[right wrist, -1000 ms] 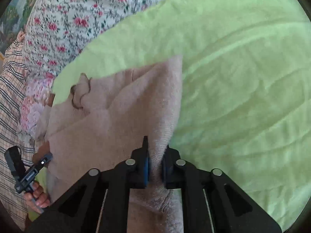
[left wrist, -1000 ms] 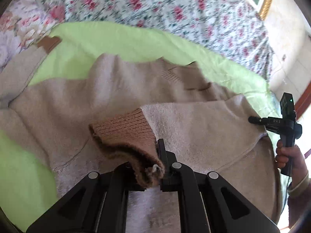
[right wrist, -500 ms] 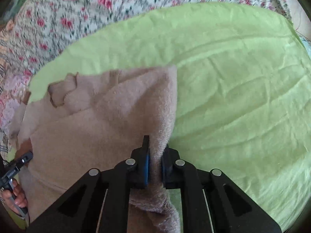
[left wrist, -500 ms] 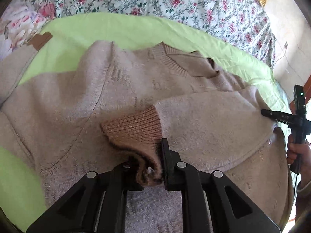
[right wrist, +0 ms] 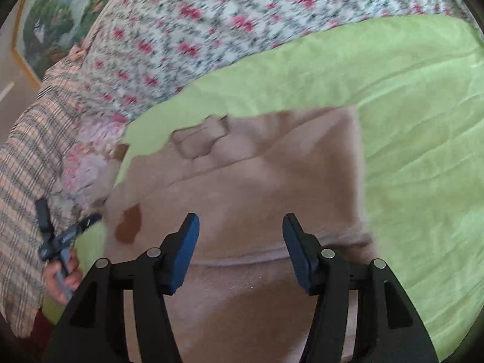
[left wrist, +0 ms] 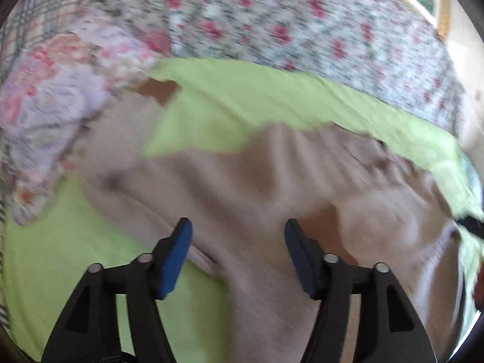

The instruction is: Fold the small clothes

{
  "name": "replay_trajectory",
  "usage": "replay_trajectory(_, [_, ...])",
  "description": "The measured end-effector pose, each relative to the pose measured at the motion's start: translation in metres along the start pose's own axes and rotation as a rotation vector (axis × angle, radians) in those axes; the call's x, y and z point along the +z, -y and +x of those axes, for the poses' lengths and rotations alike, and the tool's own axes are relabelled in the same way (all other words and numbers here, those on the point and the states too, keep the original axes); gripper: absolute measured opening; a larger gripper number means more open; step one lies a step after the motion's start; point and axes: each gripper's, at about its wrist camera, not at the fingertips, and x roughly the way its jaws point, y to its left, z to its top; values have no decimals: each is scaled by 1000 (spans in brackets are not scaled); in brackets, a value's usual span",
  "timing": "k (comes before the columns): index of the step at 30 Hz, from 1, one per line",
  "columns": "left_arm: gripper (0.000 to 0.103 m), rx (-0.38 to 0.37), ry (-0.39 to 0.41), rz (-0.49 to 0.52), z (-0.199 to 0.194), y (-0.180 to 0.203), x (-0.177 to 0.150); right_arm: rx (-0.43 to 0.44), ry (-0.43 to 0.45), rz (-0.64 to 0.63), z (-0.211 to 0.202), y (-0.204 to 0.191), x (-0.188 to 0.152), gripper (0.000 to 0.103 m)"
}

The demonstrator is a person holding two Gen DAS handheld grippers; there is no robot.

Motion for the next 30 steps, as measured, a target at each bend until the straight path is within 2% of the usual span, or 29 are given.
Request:
replay_trajectory(6, [76, 172, -24, -6, 54, -35, 67, 90, -83, -10, 24, -25, -25, 59])
replay_trajectory(9, [83, 317, -51, 30, 94, -48, 102, 108, -111, -21, 29, -32, -29, 59])
replay_trajectory(12, [87, 411, -103, 56, 134, -62, 117, 119, -119, -15, 31, -34, -31, 59])
replay_trajectory(14, [85, 431, -148, 49, 156, -74, 119, 122, -114, -6, 30, -33, -30, 59])
replay_trajectory(16, [63, 354, -148, 12, 163, -82, 119, 117, -109, -1, 28, -31, -30, 59])
replay_trajectory(17, [48, 322, -135, -6, 161, -84, 120, 115, -107, 3, 28, -30, -30, 59])
replay_trajectory(18, [27, 329, -116, -11, 157, -85, 120, 115, -106, 6, 27, -28, -28, 59])
replay_trajectory(19, [13, 322, -108, -13, 154, -86, 119, 116, -103, 9, 27, -27, -28, 59])
replay_trajectory(20, [7, 294, -101, -28, 148, -89, 118, 117, -101, 11, 26, -27, -28, 59])
replay_trajectory(25, [5, 150, -22, -89, 100, -93, 104, 139, -82, -3, 18, -33, -30, 59])
replay_trajectory(28, [5, 47, 38, -92, 59, -70, 90, 147, -74, -12, 15, -39, -33, 59])
replay_trajectory(30, [5, -28, 83, -66, 29, -36, 73, 152, -71, -9, 14, -41, -35, 59])
